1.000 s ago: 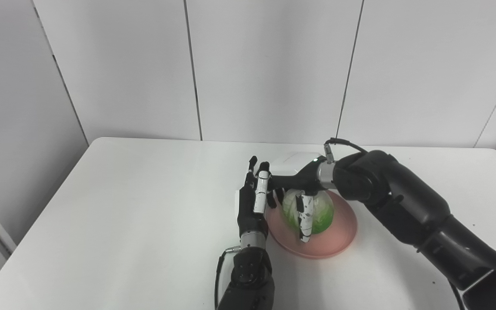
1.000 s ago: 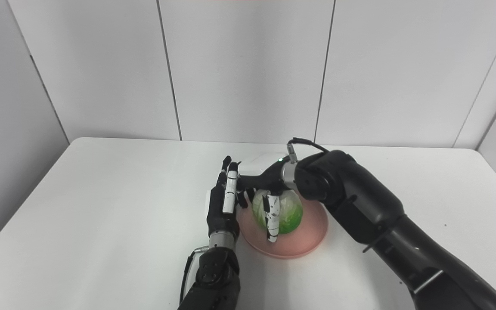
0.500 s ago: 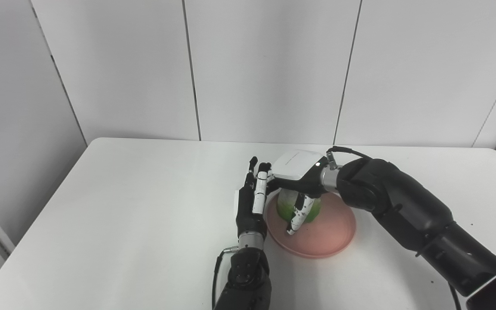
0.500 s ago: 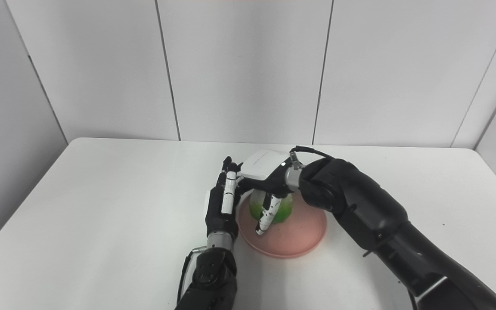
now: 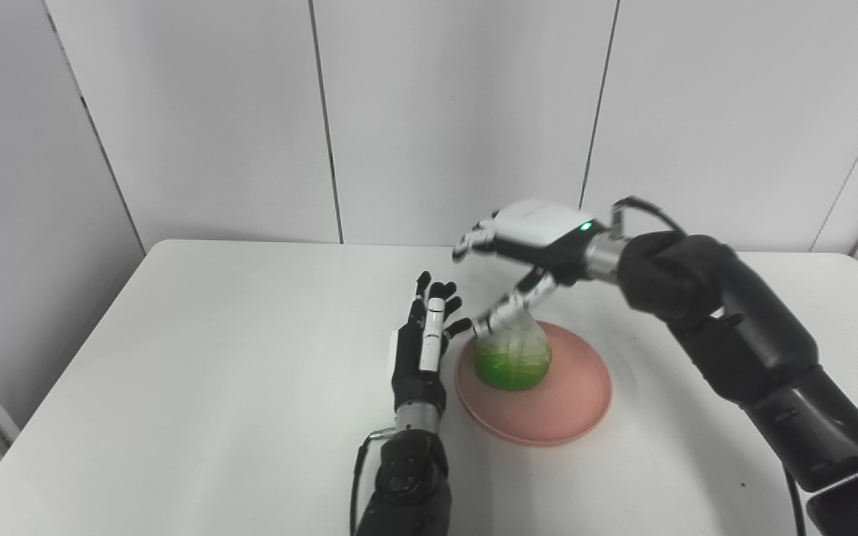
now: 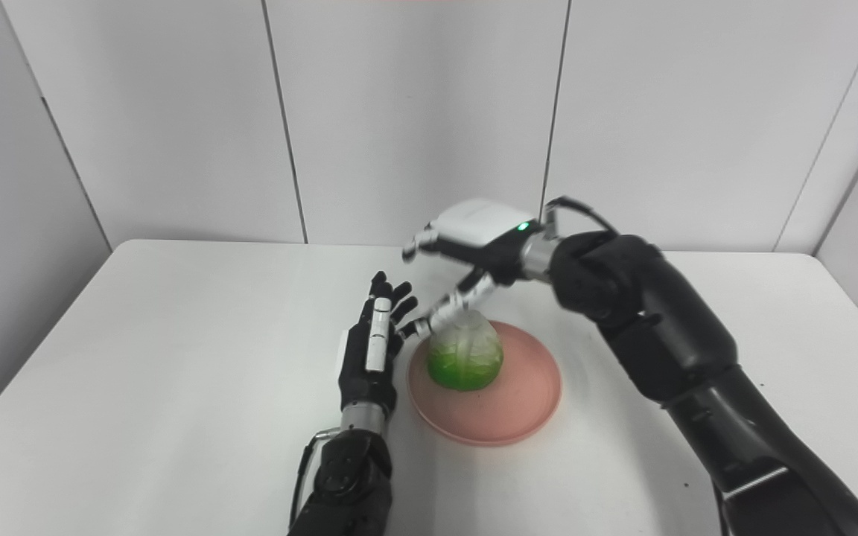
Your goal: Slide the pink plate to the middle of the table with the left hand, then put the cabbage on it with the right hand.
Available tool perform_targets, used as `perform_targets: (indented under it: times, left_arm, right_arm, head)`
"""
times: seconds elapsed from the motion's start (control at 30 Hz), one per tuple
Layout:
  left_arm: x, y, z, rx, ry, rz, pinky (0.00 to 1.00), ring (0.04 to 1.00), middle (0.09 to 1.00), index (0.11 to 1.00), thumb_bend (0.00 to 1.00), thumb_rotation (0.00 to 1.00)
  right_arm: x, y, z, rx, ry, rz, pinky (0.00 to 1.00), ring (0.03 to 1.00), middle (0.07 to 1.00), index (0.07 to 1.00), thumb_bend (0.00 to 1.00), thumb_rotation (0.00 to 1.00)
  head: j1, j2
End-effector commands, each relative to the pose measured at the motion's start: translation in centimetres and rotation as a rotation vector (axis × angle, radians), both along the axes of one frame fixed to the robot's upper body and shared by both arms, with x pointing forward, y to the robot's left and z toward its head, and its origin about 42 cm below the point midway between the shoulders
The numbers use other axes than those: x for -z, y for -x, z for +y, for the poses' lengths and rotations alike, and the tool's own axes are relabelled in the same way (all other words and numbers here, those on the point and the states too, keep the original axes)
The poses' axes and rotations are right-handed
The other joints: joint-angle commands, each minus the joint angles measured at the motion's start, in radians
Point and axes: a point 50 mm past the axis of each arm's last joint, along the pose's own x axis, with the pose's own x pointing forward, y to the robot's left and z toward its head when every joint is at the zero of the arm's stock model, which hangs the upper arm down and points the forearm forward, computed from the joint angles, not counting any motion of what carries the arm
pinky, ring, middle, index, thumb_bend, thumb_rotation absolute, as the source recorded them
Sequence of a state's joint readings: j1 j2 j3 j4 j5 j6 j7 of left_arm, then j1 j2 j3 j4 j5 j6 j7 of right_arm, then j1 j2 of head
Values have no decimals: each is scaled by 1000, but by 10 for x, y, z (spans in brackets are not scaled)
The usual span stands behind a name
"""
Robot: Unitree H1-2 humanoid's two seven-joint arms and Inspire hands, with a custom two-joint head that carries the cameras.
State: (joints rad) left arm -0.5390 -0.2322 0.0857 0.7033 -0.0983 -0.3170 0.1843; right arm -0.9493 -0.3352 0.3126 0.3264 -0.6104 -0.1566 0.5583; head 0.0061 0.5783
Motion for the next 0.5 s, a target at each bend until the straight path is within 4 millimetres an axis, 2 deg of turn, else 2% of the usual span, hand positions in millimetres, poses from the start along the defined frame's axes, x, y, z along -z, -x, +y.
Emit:
perform_targets:
  times: [0.0, 0.1, 0.23, 0.33, 0.47]
  left_arm:
    - [29, 10, 31, -55, -40, 84, 742, 857, 867, 933, 741, 871]
    - [20, 5, 40, -63, -78, 24, 737, 845, 870, 923, 738, 883]
    - [12, 2, 49, -69, -151, -26, 776, 866, 897, 926, 674, 888]
    - [6, 1, 53, -72, -200, -52, 832, 901, 924, 945, 643, 907]
    - [-1, 1, 59, -69, -236, -64, 860, 910, 934, 950, 694, 887]
  right_arm:
    - [-8, -3, -13, 36, -284, 9, 733, 868, 876, 849, 1000, 996]
    - [27, -4, -39, 136, -744, 152, 795, 882, 886, 877, 1000, 1000]
    - [72, 1, -56, 257, -1109, 265, 837, 871, 885, 883, 1000, 1000]
    - [112, 12, -61, 352, -1273, 294, 840, 882, 904, 903, 988, 1000]
    - [155, 28, -52, 451, -1356, 295, 912, 914, 926, 933, 946, 1000]
  head:
    - [2, 1]
    - [3, 4]
    - [-8, 5]
    - [-21, 8]
    - [-66, 16]
